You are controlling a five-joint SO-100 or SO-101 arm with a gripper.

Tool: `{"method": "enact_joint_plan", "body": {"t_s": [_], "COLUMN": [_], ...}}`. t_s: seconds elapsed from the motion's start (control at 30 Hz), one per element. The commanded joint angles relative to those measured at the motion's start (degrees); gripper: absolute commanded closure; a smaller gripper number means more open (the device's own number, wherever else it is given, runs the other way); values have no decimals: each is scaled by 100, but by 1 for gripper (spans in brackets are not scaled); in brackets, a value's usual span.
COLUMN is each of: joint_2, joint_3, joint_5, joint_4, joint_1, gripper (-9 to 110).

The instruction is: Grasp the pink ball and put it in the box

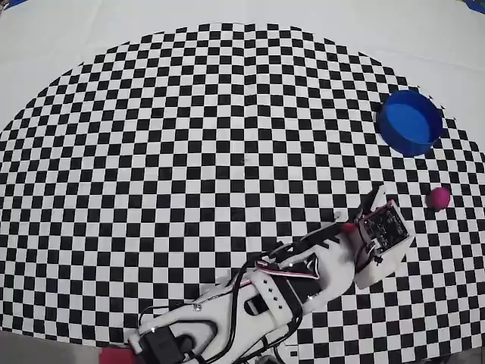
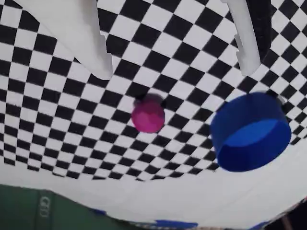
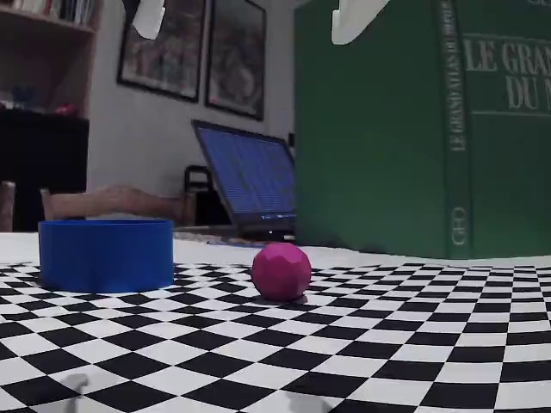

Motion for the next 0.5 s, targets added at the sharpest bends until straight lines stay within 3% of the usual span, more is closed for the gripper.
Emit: {"method": "enact_joint_plan", "body": {"t_s": [0.0, 0.47], "joint_2": [-185, -1125], "joint_3": [-396, -976], "joint_5": [-44, -53], "joint_4": [-97, -105], "joint_1": [88, 114], "gripper": [71, 71]}}
